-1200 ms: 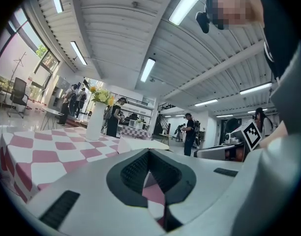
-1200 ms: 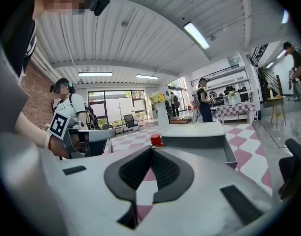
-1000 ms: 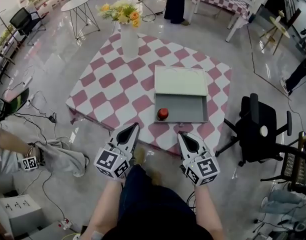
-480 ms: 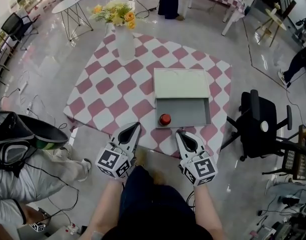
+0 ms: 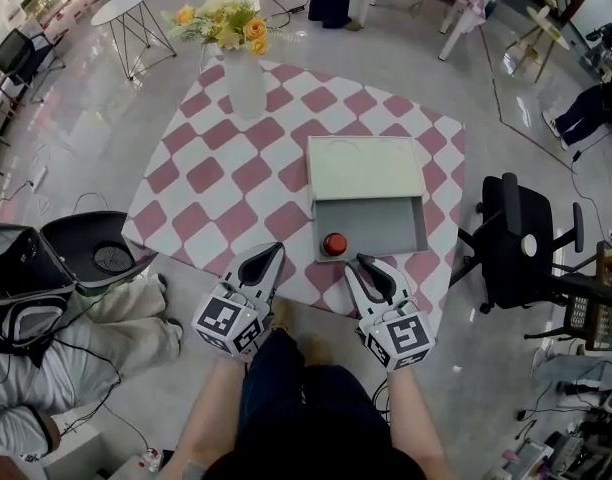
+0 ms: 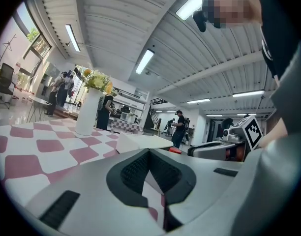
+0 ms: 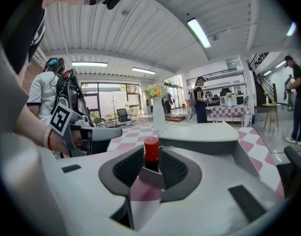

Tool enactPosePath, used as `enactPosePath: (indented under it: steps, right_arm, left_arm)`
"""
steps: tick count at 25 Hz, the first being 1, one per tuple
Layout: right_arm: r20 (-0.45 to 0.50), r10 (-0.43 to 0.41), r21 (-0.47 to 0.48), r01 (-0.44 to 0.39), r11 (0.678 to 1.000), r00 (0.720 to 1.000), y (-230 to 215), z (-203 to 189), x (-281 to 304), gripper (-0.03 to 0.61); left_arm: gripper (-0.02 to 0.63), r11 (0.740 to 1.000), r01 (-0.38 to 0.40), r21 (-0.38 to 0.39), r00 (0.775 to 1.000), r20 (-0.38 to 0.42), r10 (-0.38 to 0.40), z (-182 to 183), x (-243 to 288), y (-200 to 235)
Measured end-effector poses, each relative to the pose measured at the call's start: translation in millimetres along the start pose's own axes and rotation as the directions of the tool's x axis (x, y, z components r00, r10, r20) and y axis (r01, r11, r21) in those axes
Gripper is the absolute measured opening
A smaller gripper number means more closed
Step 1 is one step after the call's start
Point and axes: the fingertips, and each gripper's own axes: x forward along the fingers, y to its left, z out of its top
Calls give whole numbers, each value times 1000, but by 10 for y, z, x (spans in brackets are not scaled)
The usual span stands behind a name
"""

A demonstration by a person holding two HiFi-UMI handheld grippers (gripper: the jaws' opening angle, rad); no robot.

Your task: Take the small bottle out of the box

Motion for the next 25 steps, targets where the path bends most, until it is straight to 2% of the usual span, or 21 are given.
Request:
enactPosePath:
  steps: [4, 6, 12, 14, 25]
  right_arm:
    - [-11, 3, -2, -3, 1000, 1000, 17, -28, 70, 98]
    - [-19, 7, -5, -7, 1000, 1000, 19, -45, 107, 137]
    - [-29, -8, -24, 8, 1000, 1000, -7, -40, 226, 138]
    - [-35, -10, -20, 9, 1000, 999, -18, -46, 274, 173]
    - [-68, -6, -34, 4, 999, 998, -54, -51, 508, 173]
  left_arm:
    - [2, 1000, 11, -5, 1000, -8, -11, -22, 51, 39]
    - [2, 1000, 13, -5, 1000, -13, -13, -38, 70, 62]
    - [2, 1000, 18, -10, 999, -26, -18, -74, 128, 119]
    - [2, 1000, 20, -7, 999, -33, -20, -88, 150, 138]
    - [2, 999, 39, -8, 997, -59, -40, -138, 314, 234]
